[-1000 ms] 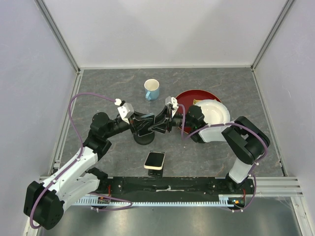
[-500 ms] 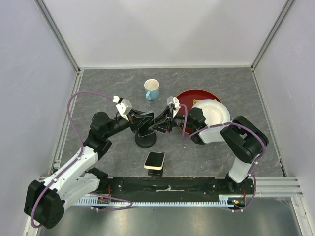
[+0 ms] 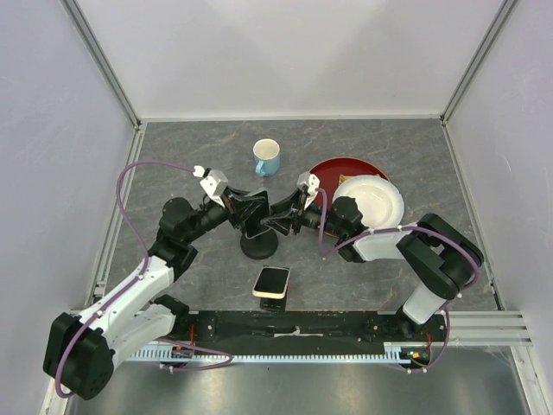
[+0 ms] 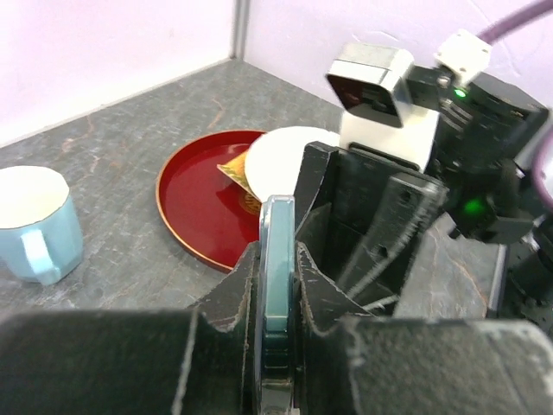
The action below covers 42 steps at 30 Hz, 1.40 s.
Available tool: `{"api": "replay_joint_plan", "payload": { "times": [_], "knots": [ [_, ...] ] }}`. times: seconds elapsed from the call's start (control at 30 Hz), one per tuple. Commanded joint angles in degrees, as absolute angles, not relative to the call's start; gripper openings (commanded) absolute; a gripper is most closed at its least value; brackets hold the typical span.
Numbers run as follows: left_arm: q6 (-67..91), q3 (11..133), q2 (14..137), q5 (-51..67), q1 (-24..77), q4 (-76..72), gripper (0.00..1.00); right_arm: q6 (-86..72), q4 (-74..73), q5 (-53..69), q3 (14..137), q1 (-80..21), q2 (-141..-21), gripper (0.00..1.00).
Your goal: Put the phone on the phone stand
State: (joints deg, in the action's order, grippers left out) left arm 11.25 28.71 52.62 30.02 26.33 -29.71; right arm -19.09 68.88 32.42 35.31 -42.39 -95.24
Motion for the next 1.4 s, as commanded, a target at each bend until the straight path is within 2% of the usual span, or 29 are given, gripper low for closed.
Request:
{"api": "replay_joint_plan", "payload": {
  "times": [0.0, 0.13, 0.2, 0.27, 0.5, 0.67, 0.73, 0.77, 0.83, 0.87, 0.97, 1.07, 1.33, 1.37],
  "knots": [
    [14.31, 27.51, 53.70, 13.30, 25.66, -30.50, 0.02, -18.72, 70.06, 21.54, 36.13, -43.24, -91.15, 0.57],
    [21.25, 30.31, 55.19, 3.97, 25.75, -25.33, 0.02, -15.65, 63.74, 12.34, 33.58, -43.15, -85.10, 0.81],
    [23.46, 34.25, 56.68, 1.25, 26.10, -18.65, 0.02, -14.15, 61.45, 8.02, 32.87, -43.15, -83.15, 0.86],
    [23.64, 36.81, 58.71, -2.00, 28.12, -15.04, 0.02, -13.01, 60.12, 5.28, 31.82, -43.07, -81.13, 0.88],
    [26.09, 39.99, 58.97, -27.29, 38.66, -9.41, 0.02, -12.57, 59.50, 1.32, 29.62, -42.36, -79.11, 0.90],
    [28.47, 39.99, 60.64, -33.99, 42.97, -9.06, 0.03, -11.52, 59.24, 0.44, 28.04, -42.28, -77.17, 0.90],
    [28.74, 40.25, 61.17, -36.63, 45.68, -9.05, 0.12, -10.82, 59.77, 0.35, 27.34, -42.28, -76.29, 0.90],
    [28.65, 40.60, 61.35, -38.91, 46.40, -9.05, 0.28, -10.55, 59.68, 0.35, 27.33, -42.28, -76.20, 0.90],
    [28.65, 41.04, 61.52, -40.07, 47.81, -8.97, 0.42, -9.94, 58.89, 0.61, 27.33, -42.28, -76.11, 0.90],
    [28.74, 41.39, 61.44, -40.51, 48.16, -8.79, 0.61, -9.76, 58.89, 0.88, 27.25, -42.28, -76.20, 0.90],
    [28.91, 41.75, 60.38, -38.34, 48.95, -8.00, 0.85, -9.58, 58.97, 1.32, 27.25, -42.28, -76.11, 0.90],
    [29.97, 41.75, 58.72, -35.96, 49.04, -6.16, 0.91, -9.49, 58.97, 2.11, 27.33, -42.28, -76.03, 0.90],
    [28.84, 40.43, 46.95, -30.94, 48.96, -0.35, 0.93, -10.10, 57.40, 4.04, 26.81, -42.36, -71.90, 0.90],
    [27.61, 40.17, 44.15, -29.72, 48.96, -0.35, 0.98, -10.80, 56.26, 4.13, 26.72, -42.28, -71.02, 0.90]
  ]
}}
